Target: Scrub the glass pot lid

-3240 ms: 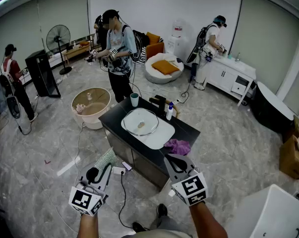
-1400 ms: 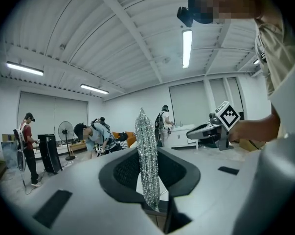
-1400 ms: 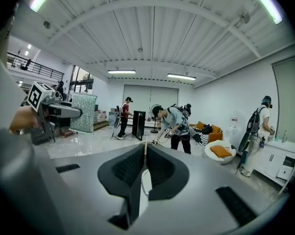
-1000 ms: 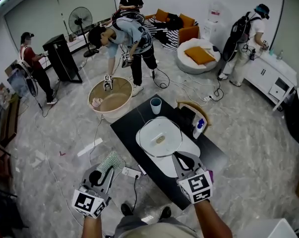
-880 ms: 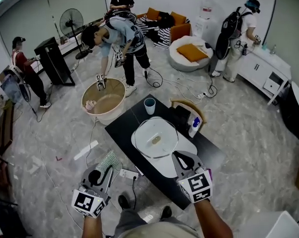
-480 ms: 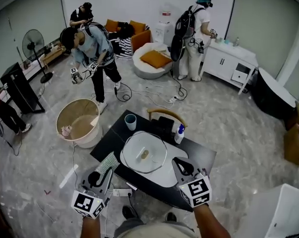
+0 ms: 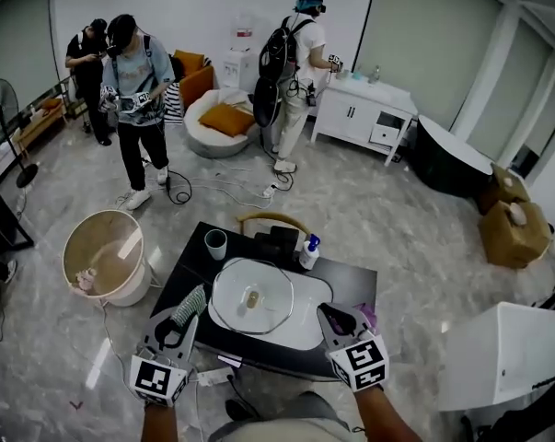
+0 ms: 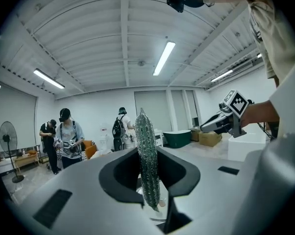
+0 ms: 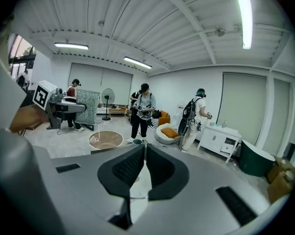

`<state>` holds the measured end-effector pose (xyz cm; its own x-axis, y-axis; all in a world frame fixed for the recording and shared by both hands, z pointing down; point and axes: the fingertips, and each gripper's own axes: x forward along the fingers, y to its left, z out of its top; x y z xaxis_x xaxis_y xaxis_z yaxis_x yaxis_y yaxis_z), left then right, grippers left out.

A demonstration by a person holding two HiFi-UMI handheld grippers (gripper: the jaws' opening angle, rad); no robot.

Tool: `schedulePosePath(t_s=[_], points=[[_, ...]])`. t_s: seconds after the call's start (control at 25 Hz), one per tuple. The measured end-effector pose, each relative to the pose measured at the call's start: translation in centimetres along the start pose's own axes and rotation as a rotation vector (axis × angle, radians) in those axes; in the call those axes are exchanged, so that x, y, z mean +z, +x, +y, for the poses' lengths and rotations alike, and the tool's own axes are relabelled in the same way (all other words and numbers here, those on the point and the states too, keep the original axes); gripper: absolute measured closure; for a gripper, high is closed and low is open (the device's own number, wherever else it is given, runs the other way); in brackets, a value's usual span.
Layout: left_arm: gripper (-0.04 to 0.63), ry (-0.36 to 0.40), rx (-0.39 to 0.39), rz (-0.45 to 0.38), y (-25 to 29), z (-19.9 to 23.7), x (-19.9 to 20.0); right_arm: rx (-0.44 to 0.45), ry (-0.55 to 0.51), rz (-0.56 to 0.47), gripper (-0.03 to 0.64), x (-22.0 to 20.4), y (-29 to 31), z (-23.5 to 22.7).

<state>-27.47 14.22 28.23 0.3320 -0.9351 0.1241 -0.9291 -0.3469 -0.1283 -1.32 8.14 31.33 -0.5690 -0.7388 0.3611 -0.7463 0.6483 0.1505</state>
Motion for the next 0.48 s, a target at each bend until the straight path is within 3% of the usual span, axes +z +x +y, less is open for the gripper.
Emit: schedulePosePath(t_s=[0.28,0.48], points=[[0.508,0.012,-0.025,0.011,3.3,2.6,-2.1,-0.027,0.006,0.044,0.589,-0.5,2.4,-0.1],[0.508,0.013,0.003,0.056,6.3,4.8,-3.5,0.006,0.019,0.026,0.589,-0.1,7.2,-1.6]])
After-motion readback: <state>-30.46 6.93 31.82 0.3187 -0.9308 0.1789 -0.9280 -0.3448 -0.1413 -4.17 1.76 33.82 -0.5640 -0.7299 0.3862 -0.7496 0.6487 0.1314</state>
